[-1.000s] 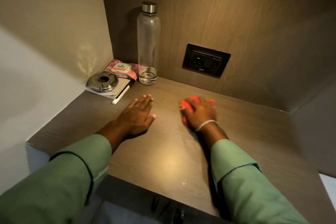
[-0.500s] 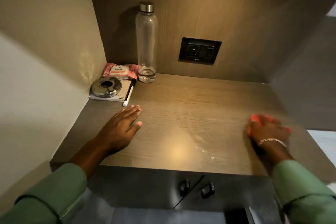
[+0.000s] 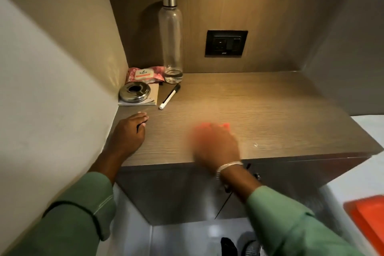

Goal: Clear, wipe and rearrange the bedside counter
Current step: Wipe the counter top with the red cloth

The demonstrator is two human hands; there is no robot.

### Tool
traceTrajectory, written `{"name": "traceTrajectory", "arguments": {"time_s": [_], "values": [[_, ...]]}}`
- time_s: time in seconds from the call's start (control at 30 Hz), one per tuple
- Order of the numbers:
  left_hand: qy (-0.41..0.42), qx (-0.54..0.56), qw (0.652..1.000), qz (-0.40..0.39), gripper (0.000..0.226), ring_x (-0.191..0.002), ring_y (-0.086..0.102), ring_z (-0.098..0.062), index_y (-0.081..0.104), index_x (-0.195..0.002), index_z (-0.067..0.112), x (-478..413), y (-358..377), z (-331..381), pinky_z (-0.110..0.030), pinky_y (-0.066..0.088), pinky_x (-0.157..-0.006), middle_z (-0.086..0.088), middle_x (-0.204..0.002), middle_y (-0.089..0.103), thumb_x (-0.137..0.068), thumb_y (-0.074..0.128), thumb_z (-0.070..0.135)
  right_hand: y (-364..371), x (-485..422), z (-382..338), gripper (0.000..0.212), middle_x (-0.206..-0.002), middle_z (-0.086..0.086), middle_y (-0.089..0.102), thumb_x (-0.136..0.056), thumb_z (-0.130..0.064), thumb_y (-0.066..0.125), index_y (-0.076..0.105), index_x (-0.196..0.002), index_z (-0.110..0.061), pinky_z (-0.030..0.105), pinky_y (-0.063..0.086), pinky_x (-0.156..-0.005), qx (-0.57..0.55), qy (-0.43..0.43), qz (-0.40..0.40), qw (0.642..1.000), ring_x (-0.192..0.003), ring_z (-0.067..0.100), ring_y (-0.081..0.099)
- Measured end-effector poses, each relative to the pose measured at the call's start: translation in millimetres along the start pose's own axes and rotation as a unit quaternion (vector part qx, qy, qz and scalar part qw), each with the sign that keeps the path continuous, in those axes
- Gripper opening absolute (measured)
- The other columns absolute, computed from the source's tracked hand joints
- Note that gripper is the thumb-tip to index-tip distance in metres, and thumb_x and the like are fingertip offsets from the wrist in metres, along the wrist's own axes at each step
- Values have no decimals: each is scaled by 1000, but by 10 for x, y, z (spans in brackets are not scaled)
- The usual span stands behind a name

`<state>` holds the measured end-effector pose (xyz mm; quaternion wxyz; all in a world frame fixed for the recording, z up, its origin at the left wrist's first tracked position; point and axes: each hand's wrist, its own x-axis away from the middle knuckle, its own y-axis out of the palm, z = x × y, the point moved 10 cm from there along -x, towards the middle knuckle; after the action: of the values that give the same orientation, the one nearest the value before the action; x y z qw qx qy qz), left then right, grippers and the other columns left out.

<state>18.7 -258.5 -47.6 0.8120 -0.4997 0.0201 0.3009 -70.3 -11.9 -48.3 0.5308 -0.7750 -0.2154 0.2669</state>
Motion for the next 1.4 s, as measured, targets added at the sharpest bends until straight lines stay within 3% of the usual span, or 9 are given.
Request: {"name": "traceTrajectory", "arguments": {"time_s": [0.2, 0.33, 0.4, 0.63, 0.83, 0.97, 1.1, 1.27, 1.4], "values": [[3, -49, 998, -44, 42, -139, 37, -24, 49, -133, 4, 149, 94, 127, -39, 25, -117, -13, -146, 46, -95, 41, 17, -770, 173, 2403, 52, -142, 10, 45, -88, -62, 29, 48, -131, -39, 54, 33, -109, 52, 299, 38, 952, -129, 40, 39], [8, -33, 999, -33, 41, -134, 42, -30, 54, -128, 0, 198, 201, 304, -41, 28, -115, -18, -140, 51, -92, 43, 14, -796, 354, 2437, 50, -143, 15, 41, -92, -54, 29, 48, -132, -30, 56, 28, -110, 69, 396, 56, 914, -133, 42, 32], [19, 2, 999, -29, 37, -130, 48, -28, 58, -124, 1, 208, 289, 500, -39, 31, -113, -17, -135, 56, -90, 48, 10, -596, 262, 1945, 54, -148, 16, 36, -92, -56, 27, 43, -136, -29, 56, 27, -111, 51, 370, 36, 927, -137, 43, 27], [-119, 191, 974, -21, 27, -105, 64, -25, 70, -108, 14, 3, 478, 899, -39, 48, -97, -11, -113, 71, -86, 56, 8, 96, 249, -297, 48, -149, 10, 39, -85, -39, 42, 45, -133, -35, 52, 23, -113, -57, -18, -35, 998, -137, 32, 32], [61, -18, 995, -81, 37, -94, 56, -34, 68, -93, 14, 260, 1133, 2132, -41, 46, -82, -15, -96, 67, -90, 46, 43, -481, 304, 1071, 45, -137, 9, 56, -85, -21, 57, 56, -130, -24, 36, 32, -111, -144, 98, 24, 984, -127, 29, 48], [81, 34, 986, -145, 28, -87, 57, -34, 64, -93, 9, 276, 1731, 3130, -36, 42, -72, -15, -92, 66, -85, 58, 35, -930, 594, 2209, 57, -134, 9, 58, -78, -33, 70, 56, -130, -15, 34, 34, -110, -169, 214, 103, 957, -125, 28, 50], [90, 157, 960, -215, 5, -68, 56, -29, 66, -79, 10, 283, 2250, 4177, -31, 36, -60, -11, -71, 64, -79, 66, 15, -1189, 1361, 3352, 60, -118, 4, 67, -66, -37, 83, 60, -118, -19, 36, 49, -96, -317, 336, 230, 857, -109, 20, 60], [74, 341, 872, -344, 20, -77, 68, -14, 72, -96, 11, 805, 3514, 5507, -28, 54, -73, -9, -89, 75, -82, 64, -1, -864, 2273, 4963, 55, -103, 16, 74, -65, -6, 82, 64, -117, 0, 34, 59, -77, -666, 387, 243, 590, -87, 24, 71], [-6, 323, 850, -415, 16, -79, 68, -14, 71, -94, 5, 1352, 4945, 6078, -33, 56, -76, -14, -89, 73, -79, 67, 4, -430, 2965, 6181, 33, -98, 22, 71, -75, 7, 68, 67, -108, 6, 45, 53, -86, -653, 497, 212, 531, -88, 31, 65]]}}
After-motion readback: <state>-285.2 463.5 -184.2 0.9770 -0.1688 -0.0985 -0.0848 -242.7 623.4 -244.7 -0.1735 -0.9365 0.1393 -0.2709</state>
